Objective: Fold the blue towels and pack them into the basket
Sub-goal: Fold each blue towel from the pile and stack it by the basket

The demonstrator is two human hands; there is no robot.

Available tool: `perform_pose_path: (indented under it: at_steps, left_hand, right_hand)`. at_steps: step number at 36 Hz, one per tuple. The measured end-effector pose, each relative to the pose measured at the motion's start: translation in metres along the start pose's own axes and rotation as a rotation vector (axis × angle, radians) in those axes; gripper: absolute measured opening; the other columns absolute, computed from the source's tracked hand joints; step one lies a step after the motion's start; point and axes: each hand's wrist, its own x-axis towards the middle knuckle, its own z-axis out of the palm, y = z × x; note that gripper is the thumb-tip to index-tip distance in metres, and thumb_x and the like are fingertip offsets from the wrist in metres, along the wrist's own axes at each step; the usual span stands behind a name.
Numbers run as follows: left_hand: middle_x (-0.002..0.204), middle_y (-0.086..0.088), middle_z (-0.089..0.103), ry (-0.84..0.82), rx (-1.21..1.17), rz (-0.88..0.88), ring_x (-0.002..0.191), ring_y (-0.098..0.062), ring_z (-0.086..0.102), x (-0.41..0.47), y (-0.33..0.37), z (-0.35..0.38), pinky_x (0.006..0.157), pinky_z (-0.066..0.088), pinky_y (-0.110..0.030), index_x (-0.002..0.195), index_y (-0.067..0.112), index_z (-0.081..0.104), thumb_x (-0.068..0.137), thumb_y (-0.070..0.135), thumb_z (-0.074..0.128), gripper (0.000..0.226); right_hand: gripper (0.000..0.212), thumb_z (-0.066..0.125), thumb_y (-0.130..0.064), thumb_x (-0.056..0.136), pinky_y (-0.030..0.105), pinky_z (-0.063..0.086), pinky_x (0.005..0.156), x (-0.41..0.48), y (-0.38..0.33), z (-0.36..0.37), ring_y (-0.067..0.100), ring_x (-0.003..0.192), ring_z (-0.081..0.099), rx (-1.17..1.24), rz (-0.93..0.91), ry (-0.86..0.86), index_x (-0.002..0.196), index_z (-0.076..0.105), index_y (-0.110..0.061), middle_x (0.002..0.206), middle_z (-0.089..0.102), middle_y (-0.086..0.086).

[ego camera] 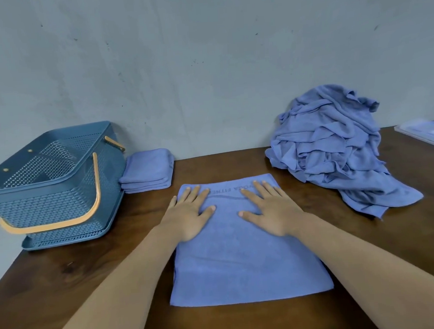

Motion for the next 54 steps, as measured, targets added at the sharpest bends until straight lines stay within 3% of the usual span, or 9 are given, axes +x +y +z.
perform_pose_path:
  at_steps: [4, 8, 14, 20, 32, 37, 42, 48, 54]
  left_hand:
    - [0.173, 0.005, 0.027, 0.205, -0.074, -0.061, 0.160, -0.020, 0.021, -0.017, 0.005, -0.005, 0.127, 0.022, -0.050, 0.166, 0.030, 0.026, 0.107, 0.062, 0.033, 0.067]
    - [0.122, 0.000, 0.062, 0.410, -0.237, -0.243, 0.117, -0.028, 0.055, -0.074, 0.005, -0.015, 0.095, 0.048, -0.046, 0.125, 0.024, 0.061, 0.106, 0.050, 0.043, 0.036]
    - [0.081, -0.007, 0.071, 0.152, -0.517, -0.365, 0.071, -0.016, 0.066, -0.178, 0.002, -0.021, 0.071, 0.052, -0.040, 0.085, 0.018, 0.069, 0.105, 0.057, 0.047, 0.049]
    - [0.089, 0.013, 0.076, 0.060, -0.749, -0.295, 0.085, -0.007, 0.070, -0.200, 0.017, -0.019, 0.081, 0.048, -0.031, 0.091, 0.030, 0.079, 0.098, 0.053, 0.068, 0.027]
    - [0.059, 0.006, 0.027, 0.000, -0.665, -0.312, 0.053, -0.011, 0.027, -0.194, 0.015, -0.015, 0.052, 0.019, -0.029, 0.063, 0.023, 0.030, 0.098, 0.054, 0.068, 0.061]
    - [0.055, 0.011, 0.032, -0.051, -0.464, -0.350, 0.050, -0.012, 0.035, -0.203, 0.010, -0.018, 0.066, 0.029, -0.035, 0.058, 0.023, 0.030, 0.095, 0.068, 0.062, 0.066]
    - [0.089, 0.013, 0.063, 0.086, -0.193, -0.324, 0.088, -0.008, 0.057, -0.203, 0.022, -0.024, 0.089, 0.044, -0.035, 0.090, 0.029, 0.055, 0.095, 0.059, 0.063, 0.031]
    - [0.139, 0.018, 0.051, 0.235, -0.198, 0.058, 0.132, -0.010, 0.044, -0.164, 0.058, -0.007, 0.110, 0.041, -0.034, 0.137, 0.032, 0.051, 0.106, 0.039, 0.054, 0.032]
    - [0.176, 0.017, 0.005, 0.066, -0.120, 0.111, 0.162, -0.005, -0.003, -0.138, 0.061, 0.030, 0.133, 0.004, -0.036, 0.169, 0.037, 0.014, 0.113, 0.050, 0.029, 0.059]
  right_hand:
    - [0.081, 0.014, -0.084, 0.097, 0.045, -0.001, 0.132, -0.006, -0.003, -0.004, 0.020, 0.163, -0.012, -0.012, 0.007, 0.006, 0.167, 0.001, -0.046, 0.177, -0.011, -0.005]
    - [0.069, 0.019, -0.069, 0.107, 0.045, 0.004, 0.132, -0.044, -0.020, -0.007, 0.019, 0.163, -0.005, -0.026, -0.040, 0.034, 0.168, 0.015, -0.038, 0.178, 0.000, -0.005]
    - [0.070, 0.019, -0.072, 0.105, 0.042, -0.002, 0.132, -0.093, -0.036, 0.006, 0.012, 0.161, -0.018, 0.027, -0.061, -0.060, 0.167, -0.001, -0.045, 0.175, -0.015, -0.012]
    - [0.072, 0.011, -0.076, 0.102, 0.044, -0.007, 0.132, -0.095, -0.040, 0.019, 0.010, 0.159, -0.025, 0.019, -0.050, -0.018, 0.165, -0.010, -0.048, 0.173, -0.023, -0.013]
    - [0.073, 0.010, -0.079, 0.100, 0.045, -0.005, 0.132, -0.097, -0.040, 0.020, 0.011, 0.160, -0.019, 0.024, -0.049, 0.005, 0.165, -0.007, -0.050, 0.174, -0.018, -0.013]
    - [0.074, 0.010, -0.080, 0.099, 0.044, -0.005, 0.132, -0.098, -0.040, 0.019, 0.011, 0.160, -0.019, 0.026, -0.048, 0.011, 0.165, -0.007, -0.050, 0.175, -0.018, -0.013]
    - [0.073, 0.013, -0.077, 0.102, 0.045, -0.005, 0.132, -0.101, -0.044, 0.018, 0.014, 0.161, -0.017, 0.014, -0.049, 0.023, 0.166, -0.004, -0.047, 0.176, -0.015, -0.010]
    - [0.070, 0.019, -0.067, 0.107, 0.051, 0.006, 0.131, -0.113, -0.075, 0.018, 0.020, 0.163, 0.000, -0.075, -0.033, 0.098, 0.168, 0.017, -0.033, 0.177, 0.005, -0.001]
    - [0.078, 0.014, -0.073, 0.103, 0.047, 0.001, 0.132, -0.134, -0.088, 0.038, 0.014, 0.162, -0.011, 0.015, -0.020, 0.083, 0.169, 0.005, -0.034, 0.178, -0.005, -0.005]
